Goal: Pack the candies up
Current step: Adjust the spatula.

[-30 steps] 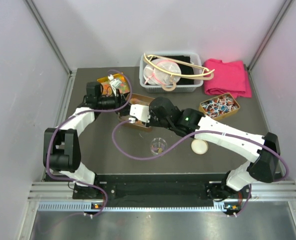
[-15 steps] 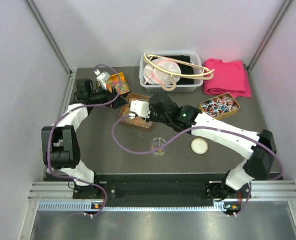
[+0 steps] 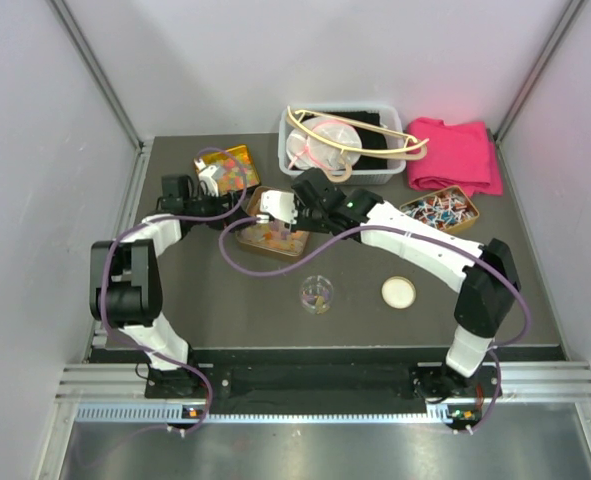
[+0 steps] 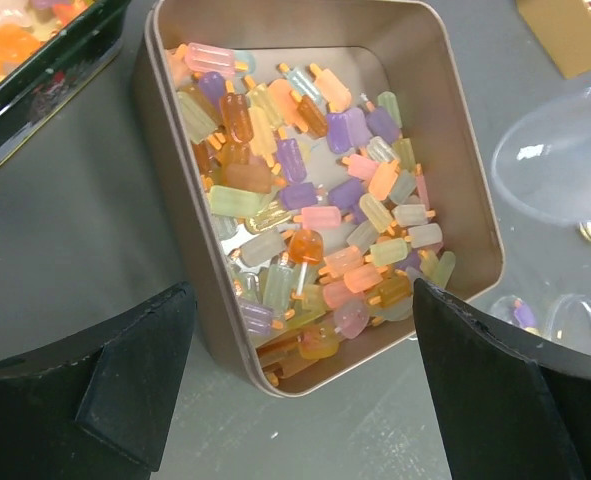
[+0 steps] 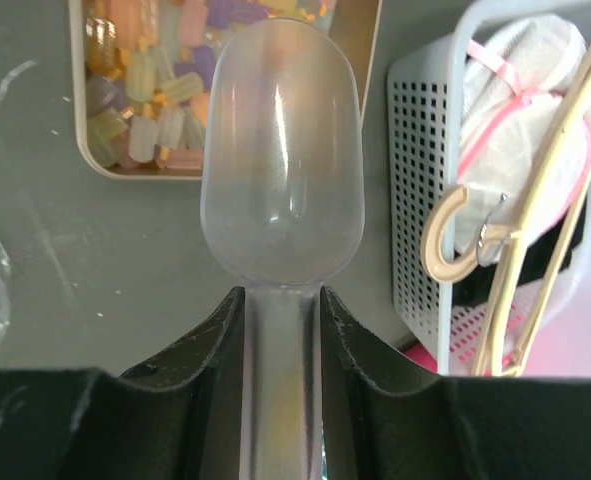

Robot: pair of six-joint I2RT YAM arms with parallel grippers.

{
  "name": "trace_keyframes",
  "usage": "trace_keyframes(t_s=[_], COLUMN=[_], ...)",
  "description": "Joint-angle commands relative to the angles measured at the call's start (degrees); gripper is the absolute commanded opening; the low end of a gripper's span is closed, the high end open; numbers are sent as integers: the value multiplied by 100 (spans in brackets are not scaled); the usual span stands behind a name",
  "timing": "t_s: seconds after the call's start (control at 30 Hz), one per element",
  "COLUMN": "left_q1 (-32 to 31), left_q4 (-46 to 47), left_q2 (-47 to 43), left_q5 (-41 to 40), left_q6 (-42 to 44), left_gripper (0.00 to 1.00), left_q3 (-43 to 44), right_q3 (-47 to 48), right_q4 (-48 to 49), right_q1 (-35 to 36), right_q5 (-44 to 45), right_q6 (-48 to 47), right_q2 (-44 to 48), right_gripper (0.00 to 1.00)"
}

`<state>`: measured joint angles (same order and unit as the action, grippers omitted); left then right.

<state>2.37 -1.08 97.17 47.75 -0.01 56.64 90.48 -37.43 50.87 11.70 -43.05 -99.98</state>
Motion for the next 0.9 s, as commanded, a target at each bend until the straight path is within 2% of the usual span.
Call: trace_keyframes(t_s=[0.0, 0.17, 0.4, 0.5, 0.6, 0.83, 0.87], left_q1=[-9, -61, -211, -394, -448, -457, -448], left_q4=[424, 784, 969, 1004, 1031, 1646, 1690], left_q2=[39, 145, 189, 206, 241, 163, 162], left_q5=[419, 1305, 1851, 1966, 2063, 2301, 2301], left_q6=[-218, -718, -887, -922, -948, -1528, -1563], left_gripper=[93, 92, 87, 83, 74, 72, 72], left_q3=[259, 462, 515, 497, 506, 383, 374], right_q3=[234, 67, -74, -83, -118, -224, -215], right_q4=[-115, -124, 34, 60, 87, 35, -36], right_q1=[19, 80, 204, 248, 274, 265, 274], right_q5=[-572, -941, -1143, -1144, -1144, -1153, -1362], right_q6=[7, 95, 200, 279, 306, 262, 262], right_q2=[207, 453, 761, 849, 875, 963, 1024], right_gripper=[0, 0, 0, 0, 0, 0, 0])
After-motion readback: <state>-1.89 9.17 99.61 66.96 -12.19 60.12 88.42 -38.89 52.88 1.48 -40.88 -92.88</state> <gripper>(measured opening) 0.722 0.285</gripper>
